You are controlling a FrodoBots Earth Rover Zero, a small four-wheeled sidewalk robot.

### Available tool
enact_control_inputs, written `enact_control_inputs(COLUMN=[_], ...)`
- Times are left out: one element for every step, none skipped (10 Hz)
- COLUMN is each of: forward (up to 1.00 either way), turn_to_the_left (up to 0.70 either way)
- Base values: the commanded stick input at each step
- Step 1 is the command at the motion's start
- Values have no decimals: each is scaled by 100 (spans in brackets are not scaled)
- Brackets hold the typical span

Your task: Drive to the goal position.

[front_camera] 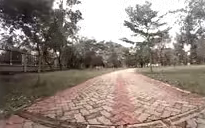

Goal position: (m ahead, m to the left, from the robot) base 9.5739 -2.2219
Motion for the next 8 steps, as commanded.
enact_control_inputs(forward=[70,70,70,70,70,70,70,70], turn_to_the_left=[-27,-34,-34,-34,-34,-34,-34,-34])
